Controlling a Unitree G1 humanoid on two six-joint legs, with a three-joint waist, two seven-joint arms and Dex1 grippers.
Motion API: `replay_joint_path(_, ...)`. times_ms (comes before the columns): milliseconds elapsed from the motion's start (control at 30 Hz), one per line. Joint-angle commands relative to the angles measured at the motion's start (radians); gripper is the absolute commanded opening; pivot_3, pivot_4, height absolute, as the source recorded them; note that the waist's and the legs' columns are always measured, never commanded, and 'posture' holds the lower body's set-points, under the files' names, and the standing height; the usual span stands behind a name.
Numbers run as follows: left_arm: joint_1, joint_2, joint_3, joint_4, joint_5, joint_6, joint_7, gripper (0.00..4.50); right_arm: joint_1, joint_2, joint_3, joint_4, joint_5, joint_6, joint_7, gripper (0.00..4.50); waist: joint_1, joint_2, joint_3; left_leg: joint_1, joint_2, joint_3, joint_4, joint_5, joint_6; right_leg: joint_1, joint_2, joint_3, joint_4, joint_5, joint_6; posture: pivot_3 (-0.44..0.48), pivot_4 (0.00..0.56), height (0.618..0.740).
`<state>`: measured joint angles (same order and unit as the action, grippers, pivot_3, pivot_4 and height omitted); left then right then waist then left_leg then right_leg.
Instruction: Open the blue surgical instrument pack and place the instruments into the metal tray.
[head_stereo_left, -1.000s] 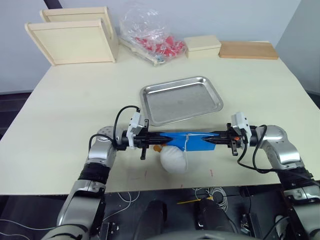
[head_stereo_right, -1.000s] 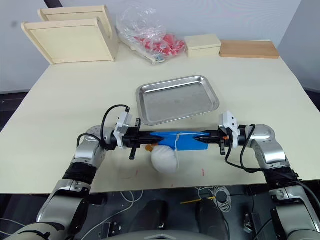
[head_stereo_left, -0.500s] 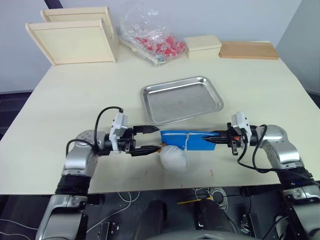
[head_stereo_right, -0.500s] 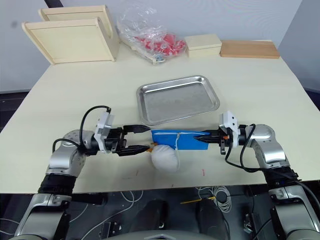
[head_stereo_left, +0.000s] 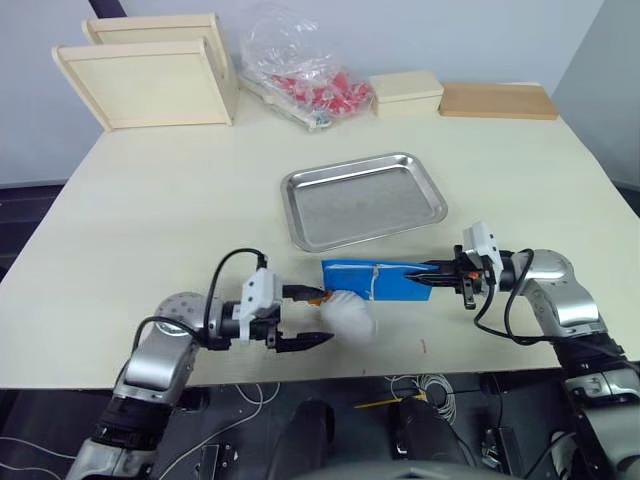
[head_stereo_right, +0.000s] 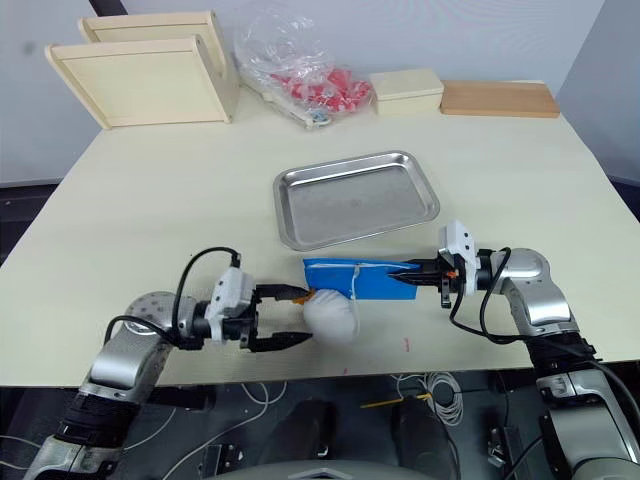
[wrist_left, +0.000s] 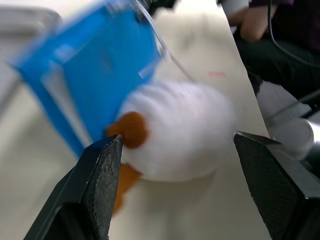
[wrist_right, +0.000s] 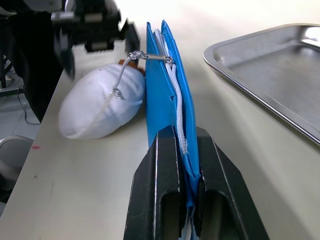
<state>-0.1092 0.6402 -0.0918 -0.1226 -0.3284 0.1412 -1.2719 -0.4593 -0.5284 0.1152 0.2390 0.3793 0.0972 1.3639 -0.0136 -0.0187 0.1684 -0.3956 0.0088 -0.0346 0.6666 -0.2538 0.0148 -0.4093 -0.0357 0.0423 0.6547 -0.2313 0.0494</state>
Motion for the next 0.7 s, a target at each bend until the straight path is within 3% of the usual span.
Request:
replay_joint_path(33,-0.001,-0.004,-0.038,-0.022,0.022,0.005,0.025,3.74,-0.014,0.006,-0.009,-0.004,0.001,-0.006,-0.003,0.0,0.0,0.0,0.0,0.0,0.0,0.0,0.0,0.0,0.0,0.0,0.0,0.0,0.0,0.0,0.0,0.0,0.15,0.74)
replay_joint_path(67,-0.001,-0.004,-0.044,-0.021,0.02,0.013,0.03,3.74,-0.014,0.006,-0.009,-0.005,0.001,-0.006,-0.003,0.0,0.0,0.0,0.0,0.0,0.0,0.0,0.0,0.0,0.0,0.0,0.0,0.0,0.0,0.0,0.0,0.0,0.15,0.74)
replay_joint_path(167,-0.004,-0.01,-0.044,-0.012,0.011,0.023,0.05,3.08,-0.011,0.005,-0.012,-0.004,-0.001,-0.008,-0.003,0.0,-0.001,0.0,0.0,0.0,0.0,0.0,0.0,0.0,0.0,0.0,0.0,0.0,0.0,0.0,0.0,0.0,0.15,0.74)
replay_joint_path(300,0.0,-0.016,-0.027,-0.014,-0.017,0.018,0.054,1.27,-0.004,0.003,-0.015,-0.005,-0.001,-0.01,-0.004,0.0,-0.001,0.0,0.0,0.0,0.0,0.0,0.0,0.0,0.0,0.0,0.0,0.0,0.0,0.0,0.0,0.0,0.15,0.74)
replay_joint_path(433,0.007,-0.029,0.01,-0.032,-0.082,0.014,0.042,0.11,0.002,0.002,-0.015,-0.008,-0.002,-0.01,-0.006,0.0,-0.001,0.0,0.0,0.0,0.0,0.0,0.0,0.0,0.0,0.0,0.0,0.0,0.0,0.0,0.0,0.0,0.15,0.74)
replay_joint_path(700,0.061,-0.008,0.132,-0.103,-0.217,0.054,0.061,0.03,0.005,0.003,-0.015,-0.009,-0.003,-0.01,-0.009,0.0,-0.001,0.0,0.0,0.0,0.001,-0.001,0.0,0.0,0.0,0.0,0.0,0.0,0.0,0.0,0.0,0.0,0.15,0.74)
